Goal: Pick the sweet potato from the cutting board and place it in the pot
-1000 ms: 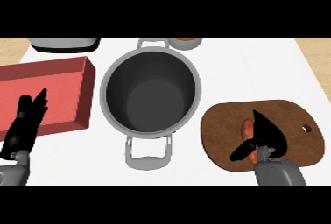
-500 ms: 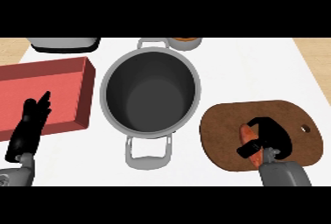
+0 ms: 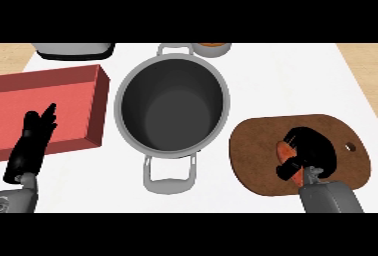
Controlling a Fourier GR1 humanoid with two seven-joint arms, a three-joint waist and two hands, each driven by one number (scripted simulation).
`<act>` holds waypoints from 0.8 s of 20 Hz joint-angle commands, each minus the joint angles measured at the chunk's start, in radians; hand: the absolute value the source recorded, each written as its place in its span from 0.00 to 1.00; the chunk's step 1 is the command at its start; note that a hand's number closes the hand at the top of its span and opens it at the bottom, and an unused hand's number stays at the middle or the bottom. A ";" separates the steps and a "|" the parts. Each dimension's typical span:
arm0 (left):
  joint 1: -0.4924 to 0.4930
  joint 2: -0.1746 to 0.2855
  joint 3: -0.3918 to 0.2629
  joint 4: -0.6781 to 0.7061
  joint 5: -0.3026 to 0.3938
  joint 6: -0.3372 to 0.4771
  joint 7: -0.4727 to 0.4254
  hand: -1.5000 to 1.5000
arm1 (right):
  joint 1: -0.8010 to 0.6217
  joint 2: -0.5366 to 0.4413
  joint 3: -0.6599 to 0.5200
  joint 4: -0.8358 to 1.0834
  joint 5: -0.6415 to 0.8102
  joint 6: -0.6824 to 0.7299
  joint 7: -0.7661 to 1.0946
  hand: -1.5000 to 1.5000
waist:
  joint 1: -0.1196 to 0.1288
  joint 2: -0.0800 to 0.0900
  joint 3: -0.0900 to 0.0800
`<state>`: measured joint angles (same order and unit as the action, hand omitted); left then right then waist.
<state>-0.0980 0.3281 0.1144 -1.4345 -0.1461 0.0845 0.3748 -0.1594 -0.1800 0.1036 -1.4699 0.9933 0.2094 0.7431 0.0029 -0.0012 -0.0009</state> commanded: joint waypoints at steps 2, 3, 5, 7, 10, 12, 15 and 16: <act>0.004 -0.027 -0.023 -0.043 -0.007 0.011 0.033 0.50 | -0.013 -0.168 0.067 0.015 -0.059 0.068 -0.360 1.00 | 0.014 0.002 0.004; 0.010 0.003 -0.001 -0.016 0.000 -0.007 -0.004 0.50 | -0.016 -0.204 0.092 -0.013 -0.076 0.098 -0.440 1.00 | 0.013 0.002 0.003; 0.015 -0.004 0.006 -0.017 0.008 -0.003 -0.003 0.50 | -0.043 -0.293 0.060 0.028 -0.114 0.081 -0.616 1.00 | 0.021 0.006 0.004; -0.013 -0.017 -0.013 -0.008 -0.003 -0.002 0.008 0.50 | -0.105 -0.337 0.034 0.127 -0.094 0.029 -0.714 1.00 | 0.016 0.008 0.003; -0.036 0.026 0.048 0.049 0.029 -0.033 -0.031 0.50 | -0.105 -0.342 0.015 0.137 -0.037 -0.109 -0.771 1.00 | 0.002 0.005 0.001; 0.037 -0.024 0.003 -0.023 -0.012 0.011 -0.002 0.50 | -0.060 -0.374 -0.021 -0.027 -0.071 -0.071 -0.746 1.00 | -0.008 -0.002 0.001; 0.053 0.002 0.009 -0.046 -0.009 -0.012 -0.007 0.50 | -0.106 -0.353 -0.132 -0.003 -0.188 -0.139 -0.844 1.00 | -0.004 -0.001 0.002; 0.043 -0.021 -0.005 -0.068 -0.016 0.007 0.026 0.50 | -0.116 -0.324 -0.128 -0.104 -0.213 -0.124 -0.810 1.00 | -0.013 -0.006 0.001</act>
<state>-0.0690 0.3198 0.1176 -1.4772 -0.1549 0.0828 0.3894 -0.2619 -0.5199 0.0355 -1.4698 0.8565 0.1251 -0.0188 0.0004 -0.0022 0.0009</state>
